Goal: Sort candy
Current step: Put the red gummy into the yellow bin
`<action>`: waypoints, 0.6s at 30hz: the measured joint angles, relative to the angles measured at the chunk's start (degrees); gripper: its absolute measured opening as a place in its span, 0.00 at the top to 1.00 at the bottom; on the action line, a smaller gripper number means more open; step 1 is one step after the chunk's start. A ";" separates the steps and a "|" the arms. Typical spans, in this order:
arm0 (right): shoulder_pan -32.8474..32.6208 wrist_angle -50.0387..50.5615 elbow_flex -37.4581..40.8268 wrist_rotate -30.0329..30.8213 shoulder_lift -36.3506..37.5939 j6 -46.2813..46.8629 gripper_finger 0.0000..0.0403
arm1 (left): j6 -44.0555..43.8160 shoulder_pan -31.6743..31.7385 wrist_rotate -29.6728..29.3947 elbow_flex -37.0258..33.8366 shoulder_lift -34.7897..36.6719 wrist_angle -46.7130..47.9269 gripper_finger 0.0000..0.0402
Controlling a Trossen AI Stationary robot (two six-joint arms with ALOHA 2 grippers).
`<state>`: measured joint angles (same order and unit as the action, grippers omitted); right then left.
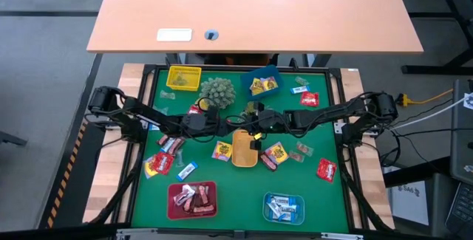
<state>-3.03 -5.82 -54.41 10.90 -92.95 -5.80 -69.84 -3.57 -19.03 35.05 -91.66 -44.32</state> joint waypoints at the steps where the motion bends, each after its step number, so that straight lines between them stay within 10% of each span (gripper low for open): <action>1: 0.00 0.01 0.00 -0.01 0.00 0.00 0.91 | 0.00 0.00 -0.01 0.00 0.00 0.09 0.70; 18: 0.04 -0.35 0.00 -3.39 0.02 0.63 0.75 | 2.96 0.02 0.05 -0.02 0.00 0.02 0.91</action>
<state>-2.98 -6.17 -54.41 7.51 -92.92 -5.17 -66.88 -3.55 -18.98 35.03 -91.66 -44.30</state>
